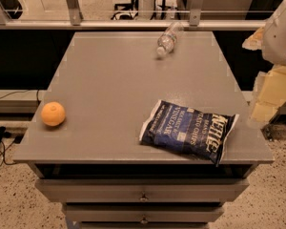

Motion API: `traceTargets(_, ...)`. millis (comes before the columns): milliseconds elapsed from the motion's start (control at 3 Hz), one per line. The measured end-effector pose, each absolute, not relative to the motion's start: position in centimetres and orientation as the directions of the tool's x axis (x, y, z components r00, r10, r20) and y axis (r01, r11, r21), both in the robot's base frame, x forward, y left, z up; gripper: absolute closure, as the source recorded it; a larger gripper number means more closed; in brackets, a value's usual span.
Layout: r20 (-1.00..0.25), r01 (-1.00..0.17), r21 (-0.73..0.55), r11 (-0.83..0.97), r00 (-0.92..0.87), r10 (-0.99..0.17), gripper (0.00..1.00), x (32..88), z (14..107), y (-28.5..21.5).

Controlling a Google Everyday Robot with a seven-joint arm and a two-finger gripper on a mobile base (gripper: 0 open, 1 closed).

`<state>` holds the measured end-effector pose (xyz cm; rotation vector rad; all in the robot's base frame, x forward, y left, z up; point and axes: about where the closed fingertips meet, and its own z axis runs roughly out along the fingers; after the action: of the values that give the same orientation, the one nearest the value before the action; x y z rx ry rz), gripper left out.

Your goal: Move orange near water bottle

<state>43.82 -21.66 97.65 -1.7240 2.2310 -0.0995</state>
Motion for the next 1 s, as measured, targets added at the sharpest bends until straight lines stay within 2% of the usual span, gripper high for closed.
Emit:
traceTargets(333, -0.207, -0.931, -0.247, 0.270, -0.221, -0.953, 0.00, 43.8, 97.7, -21.7)
traceTargets(667, -0.258, -0.936, -0.243, 0.255, -0.191, -0.947, 0.00, 44.5, 97.5, -20.6)
traceTargets(1000, -0.355, -0.958, -0.204, 0.200, -0.118, -0.927, 0.00, 46.7, 95.5, -15.6)
